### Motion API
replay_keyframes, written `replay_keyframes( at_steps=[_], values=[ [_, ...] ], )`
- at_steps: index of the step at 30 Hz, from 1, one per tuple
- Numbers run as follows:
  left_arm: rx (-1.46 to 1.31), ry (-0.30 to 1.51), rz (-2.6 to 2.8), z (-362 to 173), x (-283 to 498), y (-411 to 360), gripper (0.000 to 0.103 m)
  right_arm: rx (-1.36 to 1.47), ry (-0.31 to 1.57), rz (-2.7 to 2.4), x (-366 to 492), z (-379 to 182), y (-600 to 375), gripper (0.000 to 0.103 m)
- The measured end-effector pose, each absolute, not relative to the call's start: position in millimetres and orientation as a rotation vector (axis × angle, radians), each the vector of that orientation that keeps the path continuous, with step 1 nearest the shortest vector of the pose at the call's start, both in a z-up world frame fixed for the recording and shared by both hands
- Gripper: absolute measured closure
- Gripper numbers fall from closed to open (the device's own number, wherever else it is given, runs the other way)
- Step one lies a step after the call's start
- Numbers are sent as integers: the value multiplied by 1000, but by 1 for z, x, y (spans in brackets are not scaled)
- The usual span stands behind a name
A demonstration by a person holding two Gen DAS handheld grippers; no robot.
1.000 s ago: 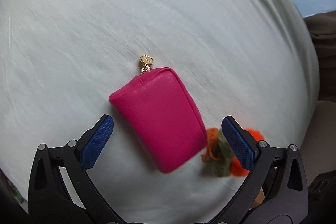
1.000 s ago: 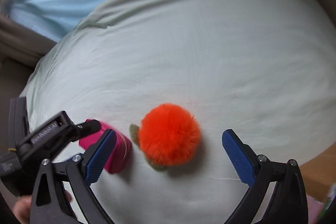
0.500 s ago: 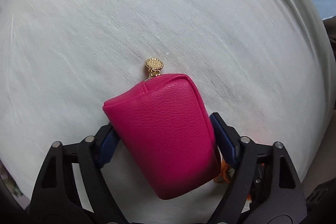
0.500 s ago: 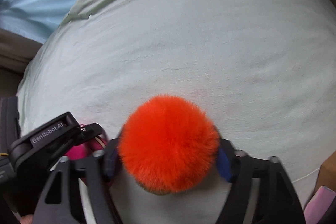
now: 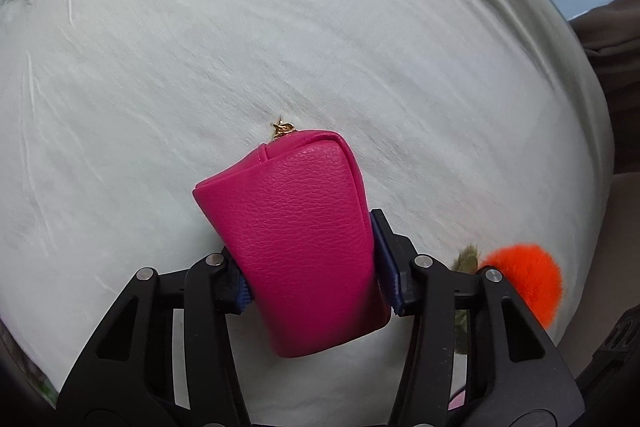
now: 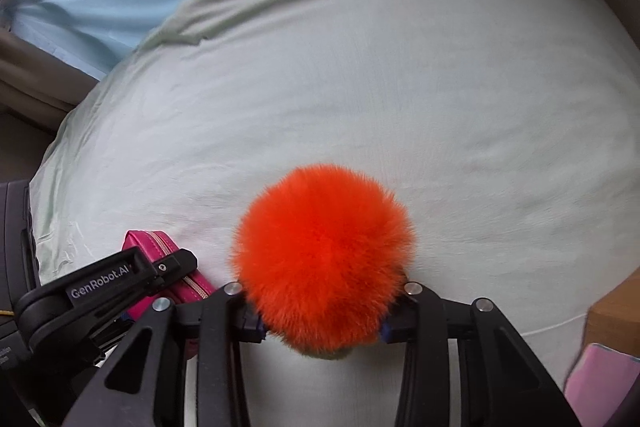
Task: Organize soft objects
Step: 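Carry the pink pouch and orange pom-pom into the box with both tools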
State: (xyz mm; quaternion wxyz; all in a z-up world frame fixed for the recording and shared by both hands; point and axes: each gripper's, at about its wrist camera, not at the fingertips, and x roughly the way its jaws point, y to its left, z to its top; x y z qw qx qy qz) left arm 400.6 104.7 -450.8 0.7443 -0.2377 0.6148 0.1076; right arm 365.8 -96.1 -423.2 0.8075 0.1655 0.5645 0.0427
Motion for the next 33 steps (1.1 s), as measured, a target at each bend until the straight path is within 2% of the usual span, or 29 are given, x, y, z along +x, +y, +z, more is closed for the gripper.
replay_keyframes(
  at_steps=[8, 21, 28, 33],
  values=[
    [-455, 1258, 127, -368, 380, 112, 58, 301, 1123, 100, 340, -350, -97, 67],
    [-266, 1142, -111, -194, 300, 109, 58, 307, 938, 127, 243, -187, -113, 68],
    [-189, 1106, -216, -148, 248, 60, 58, 316, 867, 109, 186, -136, -158, 68],
    [-180, 1090, -250, -138, 215, 6, 58, 264, 853, 88, 149, -125, -212, 68]
  ],
)
